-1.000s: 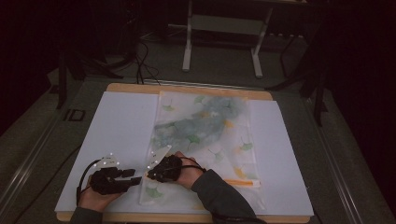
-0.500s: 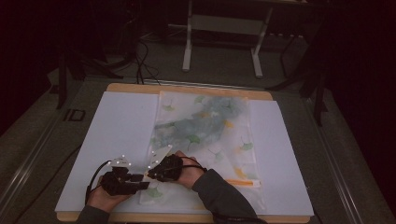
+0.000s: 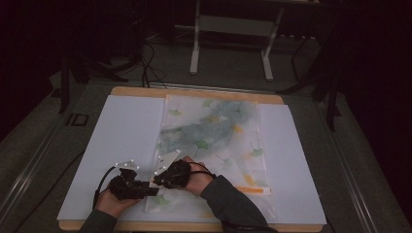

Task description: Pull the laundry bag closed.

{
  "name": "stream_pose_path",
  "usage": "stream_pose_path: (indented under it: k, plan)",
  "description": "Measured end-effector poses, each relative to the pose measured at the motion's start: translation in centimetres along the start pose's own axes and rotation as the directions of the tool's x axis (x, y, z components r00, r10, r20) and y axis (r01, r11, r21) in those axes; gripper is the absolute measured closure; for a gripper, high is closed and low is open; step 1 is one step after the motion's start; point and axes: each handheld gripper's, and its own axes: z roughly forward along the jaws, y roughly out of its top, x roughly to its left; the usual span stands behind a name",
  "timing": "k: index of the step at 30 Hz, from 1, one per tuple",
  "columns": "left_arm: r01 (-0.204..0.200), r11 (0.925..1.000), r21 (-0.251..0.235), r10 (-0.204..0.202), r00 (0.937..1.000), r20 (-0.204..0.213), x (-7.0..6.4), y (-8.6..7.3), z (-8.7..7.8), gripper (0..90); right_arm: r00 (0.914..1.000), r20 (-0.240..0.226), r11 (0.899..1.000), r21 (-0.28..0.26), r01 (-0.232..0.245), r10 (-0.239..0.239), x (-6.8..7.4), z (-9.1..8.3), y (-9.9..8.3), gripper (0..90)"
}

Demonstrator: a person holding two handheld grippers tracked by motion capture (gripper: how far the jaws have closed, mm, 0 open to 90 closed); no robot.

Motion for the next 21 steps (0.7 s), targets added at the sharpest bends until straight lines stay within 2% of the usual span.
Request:
stream_pose_path:
  k: [5,9,12,21]
  plan:
    - [-0.008,1.0,0.003,0.008,0.9996,0.027,-0.05,0.13,0.4,65.1,1.0,0.0,1.0,-0.004,0.002,-0.002,0.07,-0.15,0.01,84.1]
    - [-0.014,0.9998,0.012,0.014,0.9998,0.017,-0.03,0.17,0.77,77.2,1.0,-0.003,1.0,0.001,0.008,-0.008,0.06,-0.16,-0.14,84.0]
    - [-0.014,0.9998,0.017,0.014,0.9996,0.024,0.04,0.17,0.91,86.0,1.0,-0.004,1.0,0.002,0.004,-0.004,0.07,-0.19,-0.23,84.0]
    - [-0.023,0.9997,0.01,0.022,0.9997,0.01,-0.21,0.19,0.9,88.2,0.9999,-0.007,1.0,0.005,-0.008,0.008,0.0,-0.19,-0.58,84.0]
